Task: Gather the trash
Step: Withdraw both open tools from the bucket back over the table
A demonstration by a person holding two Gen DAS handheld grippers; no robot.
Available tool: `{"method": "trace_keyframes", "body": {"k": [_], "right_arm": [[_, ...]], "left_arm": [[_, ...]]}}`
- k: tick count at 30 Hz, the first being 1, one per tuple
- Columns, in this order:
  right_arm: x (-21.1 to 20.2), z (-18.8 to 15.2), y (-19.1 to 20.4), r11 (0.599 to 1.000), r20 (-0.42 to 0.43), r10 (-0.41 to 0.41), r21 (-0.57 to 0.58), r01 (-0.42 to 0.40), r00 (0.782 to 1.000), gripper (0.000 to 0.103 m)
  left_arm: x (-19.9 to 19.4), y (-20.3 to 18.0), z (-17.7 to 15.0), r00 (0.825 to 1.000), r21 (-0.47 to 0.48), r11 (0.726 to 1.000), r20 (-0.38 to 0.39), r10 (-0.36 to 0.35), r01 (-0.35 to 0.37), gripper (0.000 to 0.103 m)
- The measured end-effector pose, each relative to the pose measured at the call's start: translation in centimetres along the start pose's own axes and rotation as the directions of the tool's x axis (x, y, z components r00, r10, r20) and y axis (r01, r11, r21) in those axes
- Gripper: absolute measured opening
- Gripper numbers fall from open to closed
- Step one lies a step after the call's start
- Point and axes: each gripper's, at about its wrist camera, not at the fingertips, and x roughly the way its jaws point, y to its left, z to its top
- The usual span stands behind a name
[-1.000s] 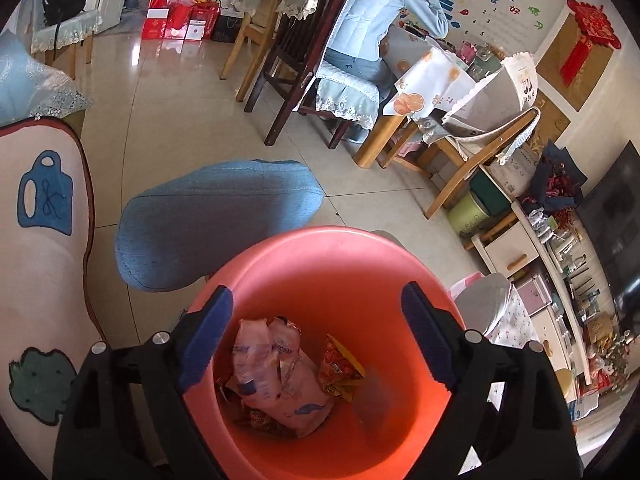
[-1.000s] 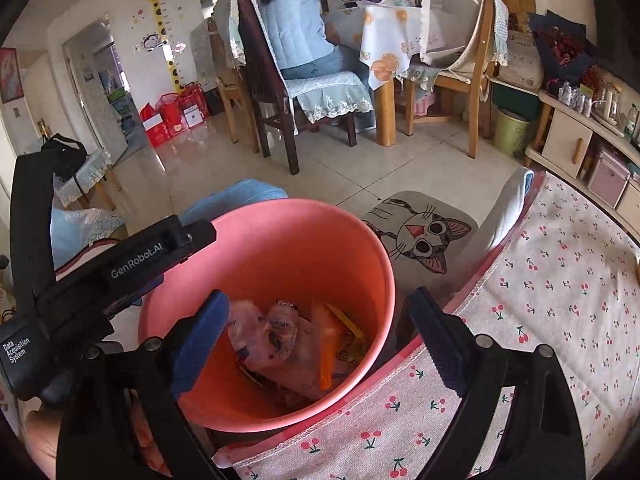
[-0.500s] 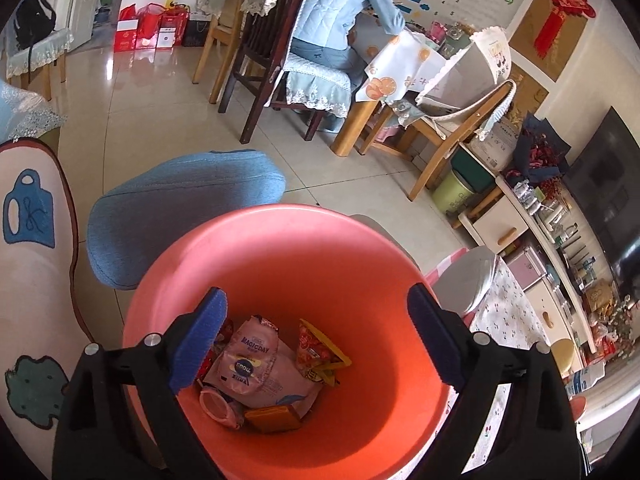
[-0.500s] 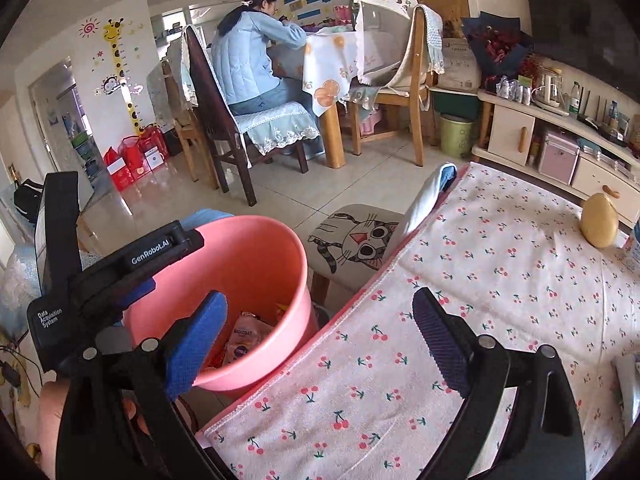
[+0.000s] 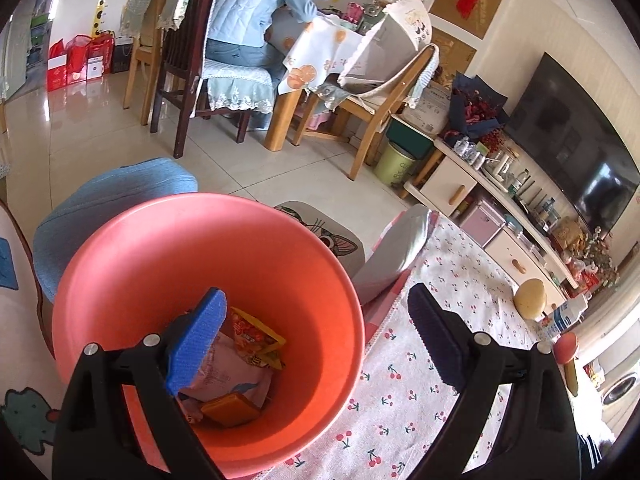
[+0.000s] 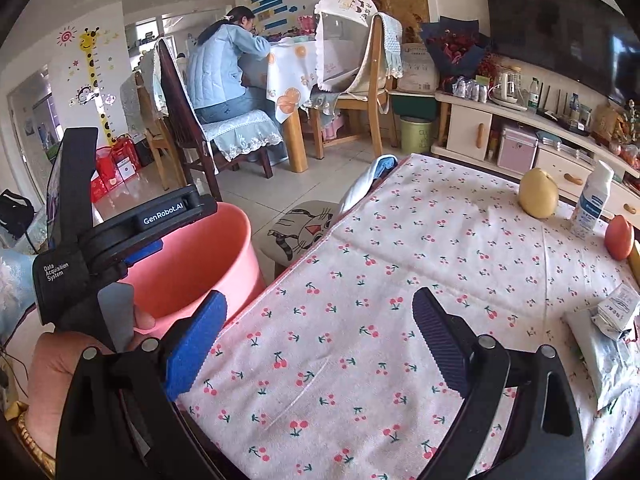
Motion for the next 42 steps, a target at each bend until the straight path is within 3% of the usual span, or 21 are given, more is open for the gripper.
{"method": "trace_keyframes", "body": {"k": [17,28,42], "right_arm": [[-3.6,-1.7,-6.2,0.995,0.043,-0.045,0.092,0.041,0.998,0.093],[-5.4,-2.1,-9.5,0.988,0.077,-0.053,0.151,0.041,0.996,0.093],[-8.3,-3.0,-15.1,0.97,0.115,-0.096,0.234,0.067,0.989,0.093]], "left_arm": [[0.1,-7.3,-3.4,0.994,0.201,0.974,-0.065,-0.093,0.104,0.097],[0.4,-10.7,-5.3,0.988,0.247,0.959,-0.097,-0.118,0.139,0.097],[0.5,-16.8,-8.9,0.972,0.346,0.912,-0.154,-0.178,0.222,0.097]]}}
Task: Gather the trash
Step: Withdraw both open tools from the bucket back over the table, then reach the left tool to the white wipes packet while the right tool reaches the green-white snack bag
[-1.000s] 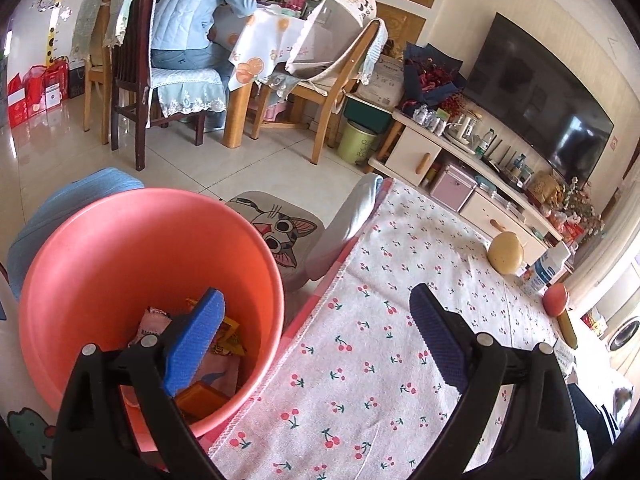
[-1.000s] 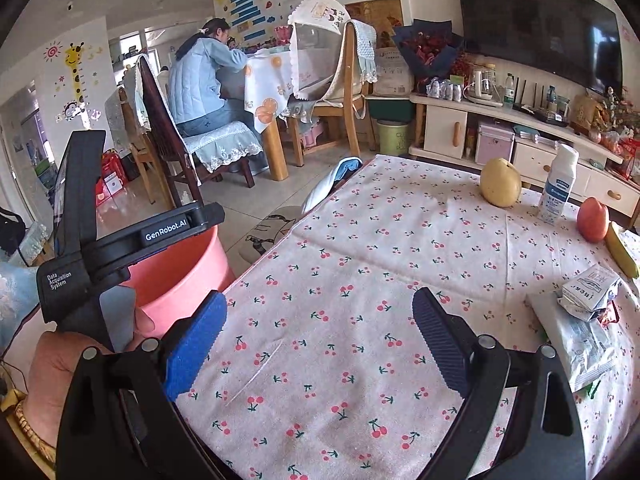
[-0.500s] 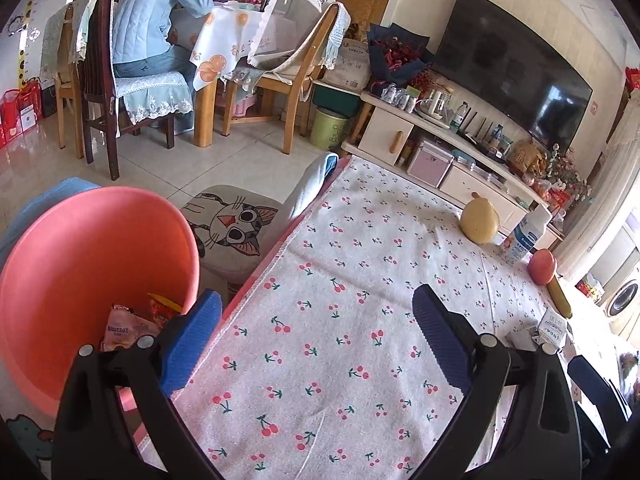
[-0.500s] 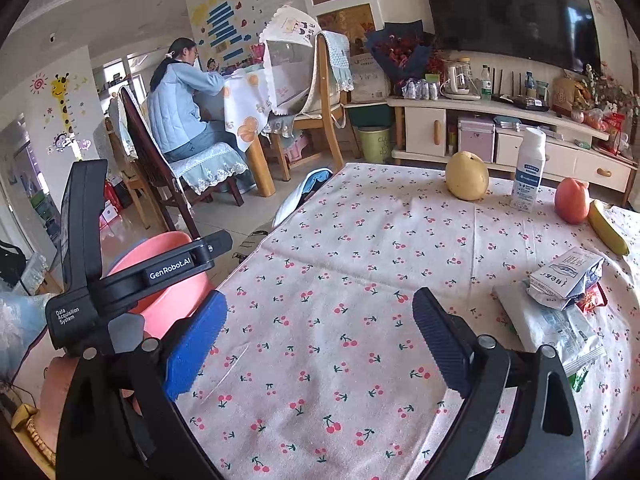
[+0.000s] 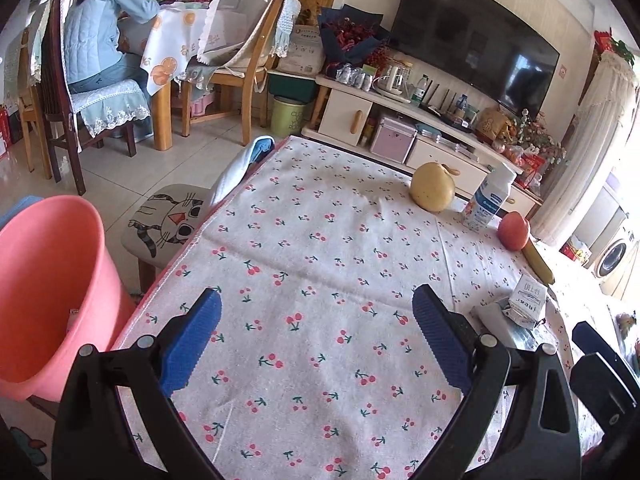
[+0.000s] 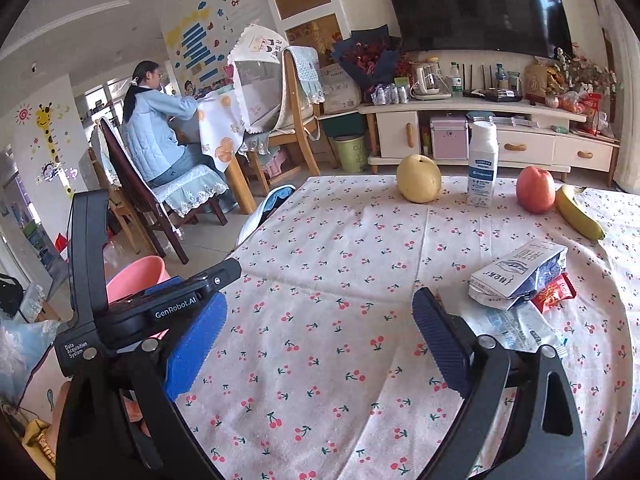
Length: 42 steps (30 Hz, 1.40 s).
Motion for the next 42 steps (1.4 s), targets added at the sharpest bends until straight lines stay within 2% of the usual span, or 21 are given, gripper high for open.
{"method": "trace_keyframes", "body": {"k": [11,17,22,25,27,29,31,34,35,37,39,42], "right_arm": [[-2.2,0.4,-4.3,0.997,0.041,-0.063,0.039,0.061,0.997,0.093],[-3.7,0.9,-8.4,0.987,0.063,-0.121,0.111,0.114,0.991,0.093],[-5.1,1.5,-13.6,0.958,0.075,-0.217,0.207,0.198,0.973,0.093],[-5.2,1.6,-17.1,0.929,0.049,-0.271,0.276,0.248,0.961,0.093],[-5.0,1.3,-19.6,0.9,0.012,-0.292,0.342,0.27,0.956,0.093],[-4.8,0.9,-22.0,0.874,-0.018,-0.257,0.422,0.241,0.966,0.093],[-4.2,0.4,-23.5,0.854,-0.036,-0.216,0.478,0.207,0.976,0.093],[-3.1,0.1,-24.4,0.842,-0.054,-0.134,0.52,0.142,0.99,0.092],[-2.6,0.1,-24.4,0.839,-0.06,-0.104,0.531,0.12,0.993,0.087],[-1.7,0.0,-24.4,0.837,-0.103,-0.084,0.532,0.126,0.991,0.084],[-0.8,-0.3,-24.1,0.838,-0.142,-0.065,0.53,0.131,0.988,0.073],[0.5,-0.9,-23.6,0.84,-0.164,0.045,0.541,0.052,0.985,0.066]], "left_arm": [[0.8,-5.4,-1.4,0.999,0.127,0.991,-0.008,-0.041,0.042,0.097],[1.3,-8.9,-2.7,0.992,0.225,0.966,-0.034,-0.12,0.124,0.097],[1.8,-12.1,-3.6,0.972,0.315,0.919,-0.072,-0.224,0.235,0.097],[2.4,-13.9,-4.0,0.952,0.357,0.882,-0.107,-0.288,0.307,0.097],[2.8,-15.2,-4.3,0.931,0.38,0.849,-0.144,-0.336,0.366,0.097],[3.4,-16.4,-4.9,0.907,0.387,0.82,-0.186,-0.377,0.421,0.097],[4.1,-17.3,-5.5,0.884,0.371,0.804,-0.242,-0.4,0.465,0.097],[5.1,-17.9,-6.2,0.862,0.305,0.814,-0.293,-0.414,0.495,0.097],[5.3,-18.0,-6.4,0.852,0.27,0.818,-0.303,-0.428,0.507,0.097],[5.6,-18.3,-6.8,0.832,0.217,0.82,-0.32,-0.453,0.53,0.097],[5.7,-19.0,-7.4,0.829,0.217,0.817,-0.321,-0.457,0.534,0.097],[5.7,-19.4,-7.7,0.831,0.229,0.814,-0.322,-0.454,0.534,0.097]]}}
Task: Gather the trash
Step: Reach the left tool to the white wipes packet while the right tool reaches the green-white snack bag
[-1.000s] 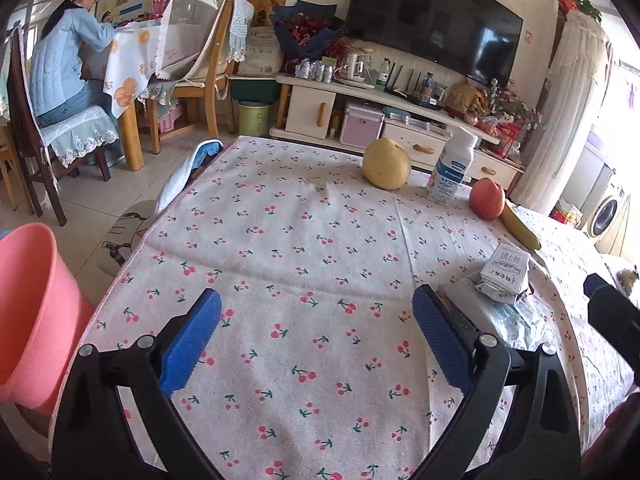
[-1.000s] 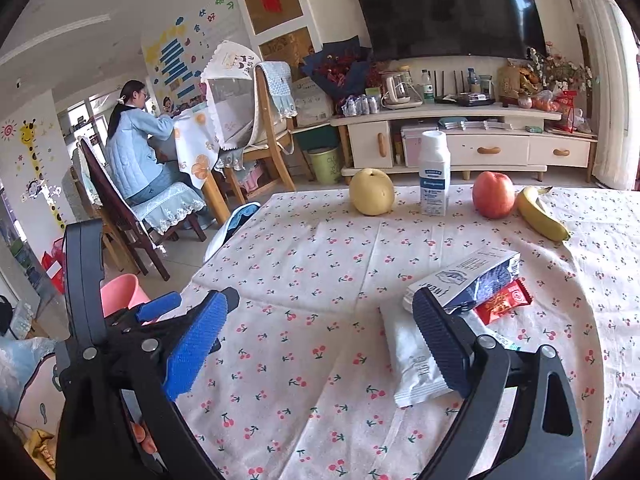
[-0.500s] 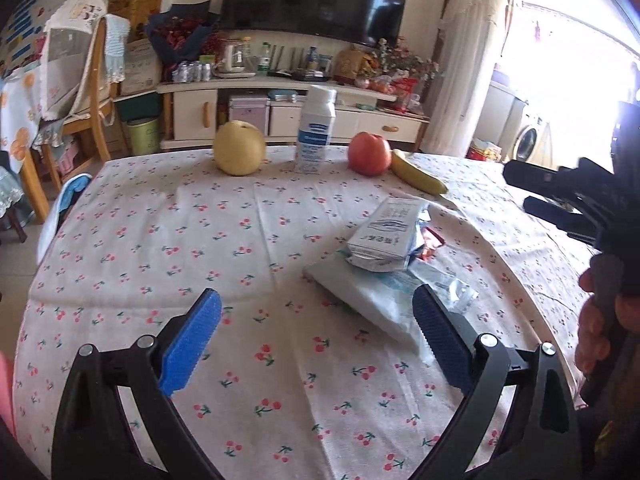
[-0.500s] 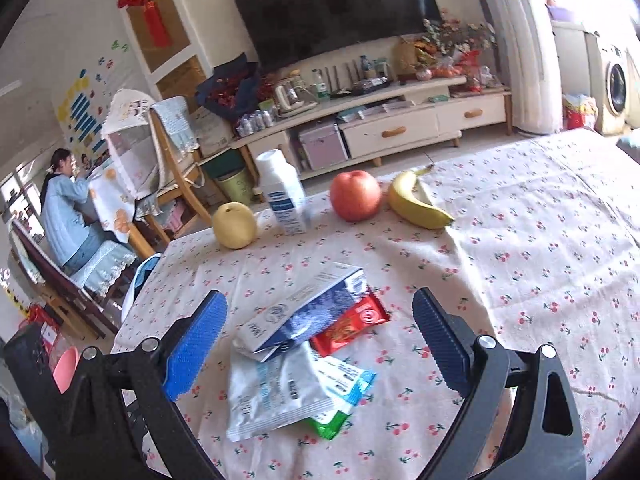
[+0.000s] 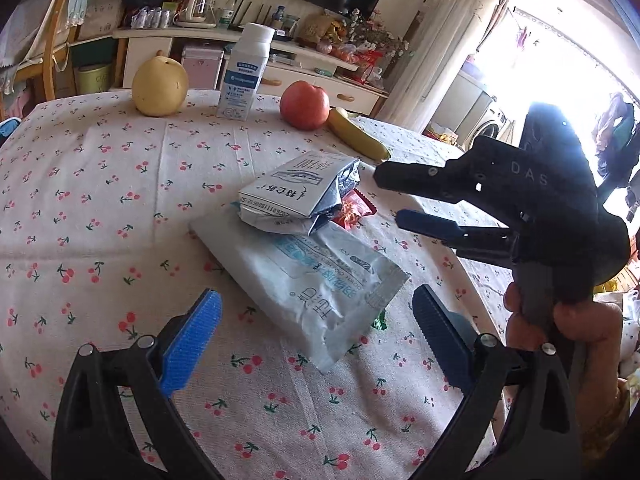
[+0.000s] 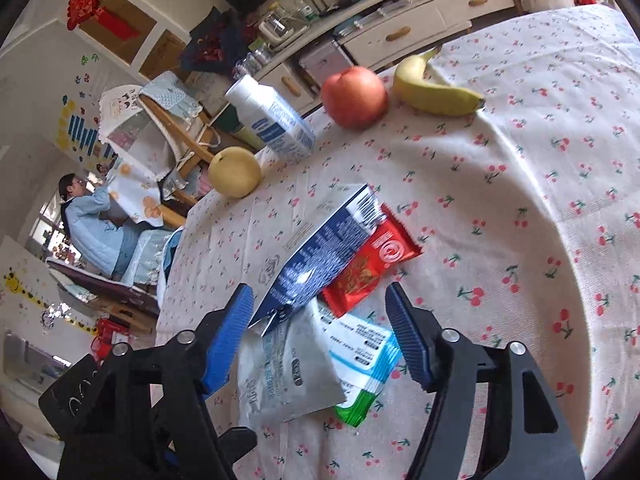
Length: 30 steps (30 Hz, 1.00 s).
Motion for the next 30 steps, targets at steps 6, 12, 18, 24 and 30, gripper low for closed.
{"method": "trace_keyframes", "body": {"k": [6,12,18,24,30], "right_arm": [[2.3,-1.4,1.4,0.983,-0.148,0.181,0.01,-0.182,0.972,0.067],[3.4,-2.5,3.7,0.941,-0.241,0.335,0.034,-0.337,0.911,0.067],[0.7,-1.8,5.0,0.974,-0.1,0.016,-0.222,-0.038,0.995,0.071],[0.5,-3.0,3.3,0.87,-0.013,-0.29,-0.42,0.258,0.957,0.076],[1.1,-2.9,1.6,0.843,-0.031,-0.335,-0.455,0.286,0.942,0.081]], "left_arm": [[-0.8,0.5,0.2,1.0,-0.008,1.0,0.022,0.015,-0.015,0.097],[-0.8,0.9,0.2,0.997,0.016,0.997,0.023,0.075,-0.075,0.097],[0.2,1.4,0.2,0.992,0.006,0.992,0.0,0.123,-0.123,0.097],[1.8,0.9,0.5,0.976,0.041,0.975,-0.018,0.217,-0.216,0.097],[2.7,2.9,0.6,0.953,-0.003,0.955,-0.067,0.296,-0.296,0.097]]}}
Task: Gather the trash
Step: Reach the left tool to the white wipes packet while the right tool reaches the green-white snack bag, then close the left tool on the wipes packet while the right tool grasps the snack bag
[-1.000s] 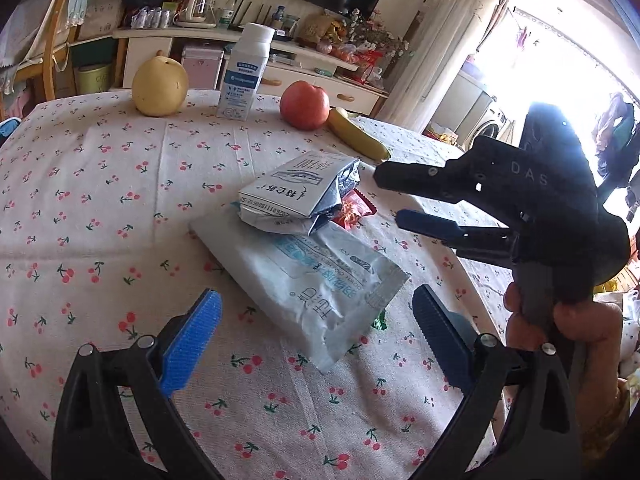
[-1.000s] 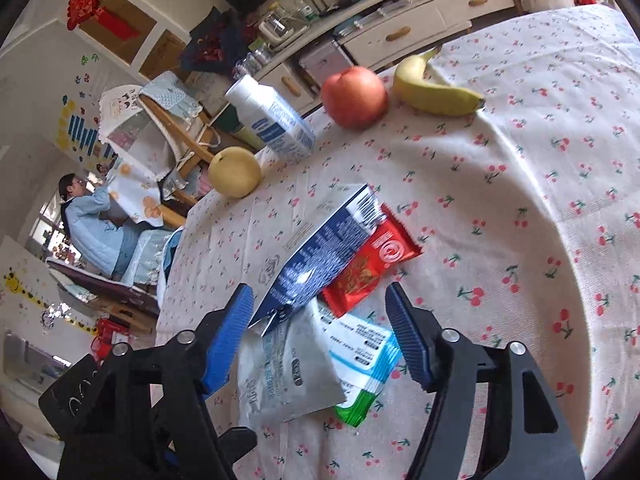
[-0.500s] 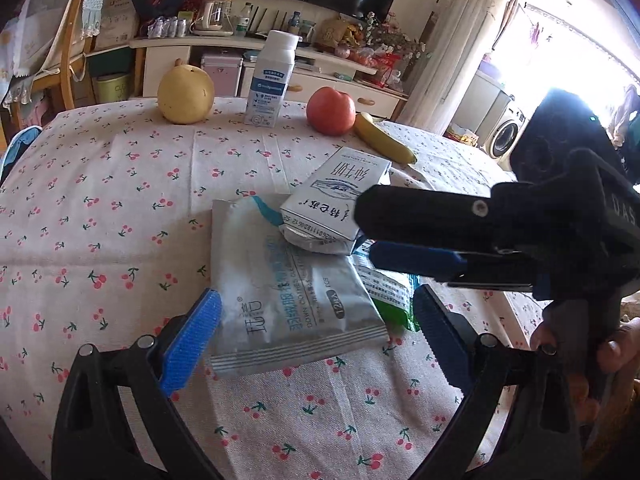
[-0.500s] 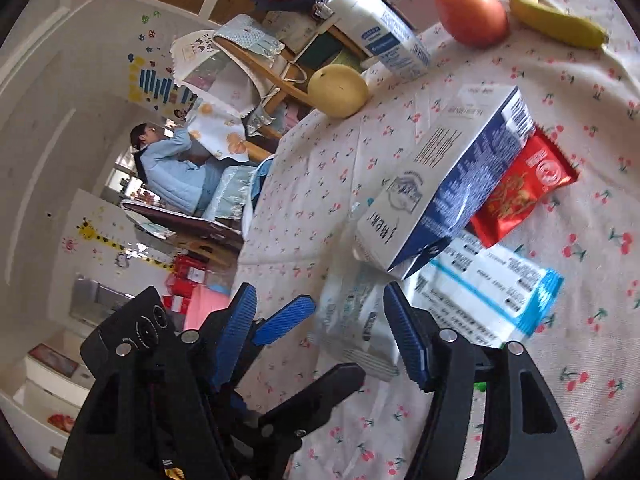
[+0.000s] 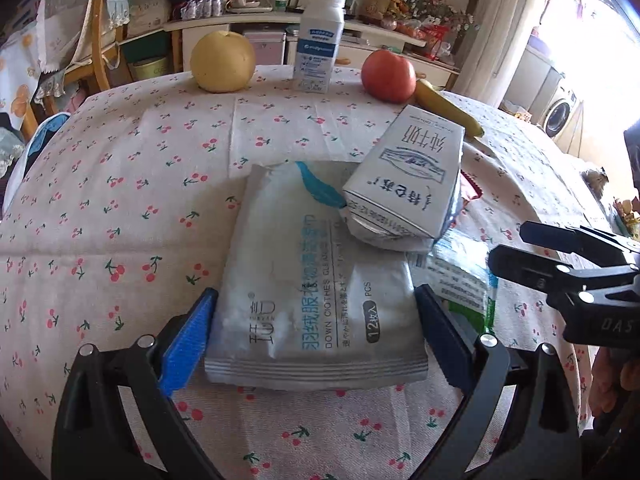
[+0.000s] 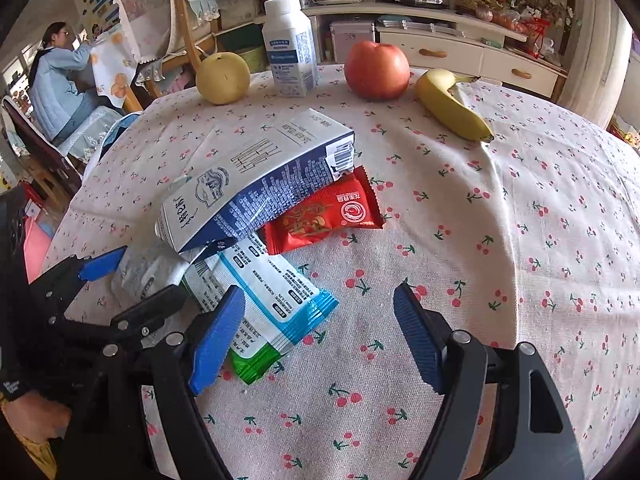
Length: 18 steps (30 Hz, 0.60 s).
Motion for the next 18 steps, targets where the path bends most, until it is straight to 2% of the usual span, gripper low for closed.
{"method": "trace_keyframes", "body": {"k": [5,9,15,18], "right_arm": [[0.9,0.3,1.8,0.996,-0.015,0.061,-0.068,-0.062,0.998,0.082],[1.7,0.4,3.9,0.987,-0.013,0.056,-0.153,-0.057,0.998,0.089],[3.7,0.6,5.7,0.972,-0.031,-0.03,-0.236,0.022,0.999,0.089],[4.5,0.7,5.9,0.972,-0.04,-0.029,-0.234,0.019,0.999,0.09]], "left_arm": [[-0.3,1.5,0.0,1.0,-0.023,0.999,-0.008,0.03,-0.03,0.095],[-0.8,2.4,0.0,1.0,-0.03,0.999,0.0,0.025,-0.025,0.093],[-2.0,4.0,0.2,1.0,-0.048,0.999,0.025,0.006,-0.004,0.093],[-2.3,4.8,0.3,0.999,-0.064,0.998,0.031,-0.005,0.007,0.092]]}}
